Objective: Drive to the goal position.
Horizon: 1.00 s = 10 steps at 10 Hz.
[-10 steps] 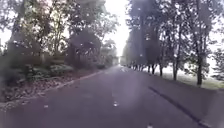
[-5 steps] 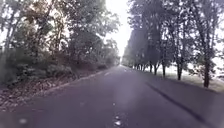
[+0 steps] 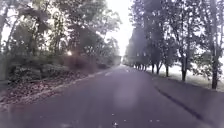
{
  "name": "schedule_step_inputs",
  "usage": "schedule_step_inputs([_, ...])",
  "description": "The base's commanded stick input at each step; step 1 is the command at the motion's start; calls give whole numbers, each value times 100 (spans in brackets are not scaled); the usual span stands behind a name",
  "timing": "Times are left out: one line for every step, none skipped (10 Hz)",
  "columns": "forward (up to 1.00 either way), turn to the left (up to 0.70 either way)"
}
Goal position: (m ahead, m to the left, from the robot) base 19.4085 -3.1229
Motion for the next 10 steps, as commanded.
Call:
schedule_step_inputs([100, 0])
schedule_step_inputs([100, 0])
schedule_step_inputs([100, 0])
schedule_step_inputs([100, 0])
schedule_step_inputs([100, 0])
schedule_step_inputs([100, 0])
schedule_step_inputs([100, 0])
schedule_step_inputs([100, 0])
schedule_step_inputs([100, 0])
schedule_step_inputs([100, 0])
